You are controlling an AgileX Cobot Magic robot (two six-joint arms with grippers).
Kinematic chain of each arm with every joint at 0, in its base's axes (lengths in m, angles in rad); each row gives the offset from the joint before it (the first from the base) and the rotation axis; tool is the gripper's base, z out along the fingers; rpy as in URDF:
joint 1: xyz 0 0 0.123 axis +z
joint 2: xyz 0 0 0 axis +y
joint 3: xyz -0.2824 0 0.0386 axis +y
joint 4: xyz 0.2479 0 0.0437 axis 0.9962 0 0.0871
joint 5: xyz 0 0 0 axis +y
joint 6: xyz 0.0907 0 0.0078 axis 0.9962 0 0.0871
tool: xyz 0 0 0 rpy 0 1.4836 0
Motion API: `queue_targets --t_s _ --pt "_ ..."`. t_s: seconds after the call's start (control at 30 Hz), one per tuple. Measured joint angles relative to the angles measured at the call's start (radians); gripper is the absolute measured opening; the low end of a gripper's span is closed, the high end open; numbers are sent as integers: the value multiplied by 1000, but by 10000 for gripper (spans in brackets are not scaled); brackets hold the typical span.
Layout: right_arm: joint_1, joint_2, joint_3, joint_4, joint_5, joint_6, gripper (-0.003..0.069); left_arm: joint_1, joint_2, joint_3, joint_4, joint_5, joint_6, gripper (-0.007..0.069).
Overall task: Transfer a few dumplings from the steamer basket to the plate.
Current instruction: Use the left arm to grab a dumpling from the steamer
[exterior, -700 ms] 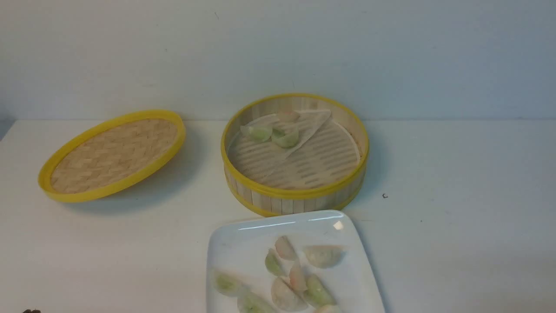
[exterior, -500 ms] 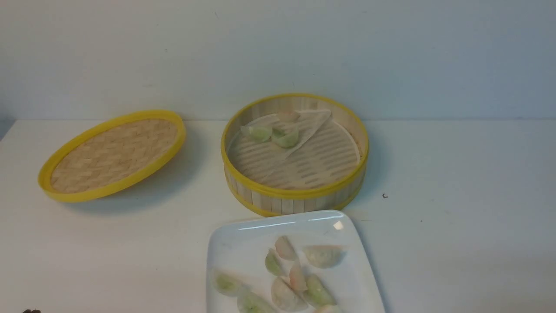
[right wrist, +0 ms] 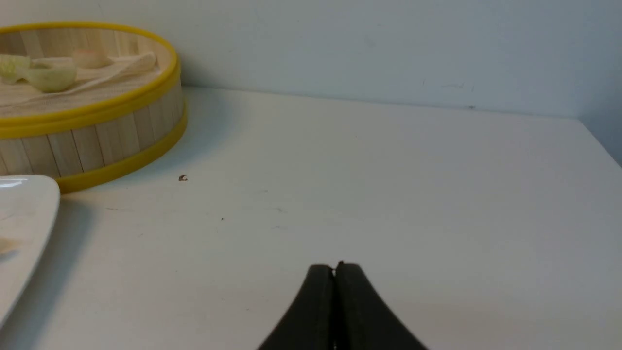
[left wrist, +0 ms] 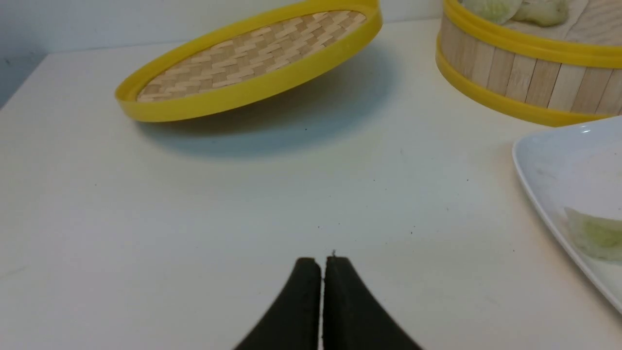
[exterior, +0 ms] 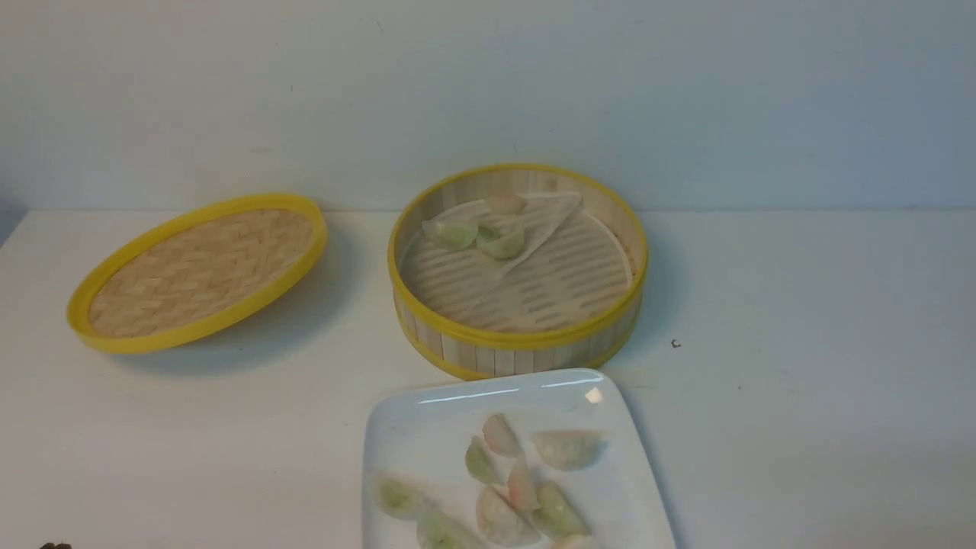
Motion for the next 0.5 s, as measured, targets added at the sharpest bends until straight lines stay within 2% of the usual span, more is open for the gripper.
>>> queue_targets --t_s 0.33,0.43,0.5 --pt "0 0 0 0 0 0 -14 0 0 0 0 -8 -1 -6" --pt "0 0 0 0 0 0 -14 0 0 2 -72 -71 -26 -6" --pt "0 0 0 0 0 0 -14 0 0 2 -142 -170 -38 -6"
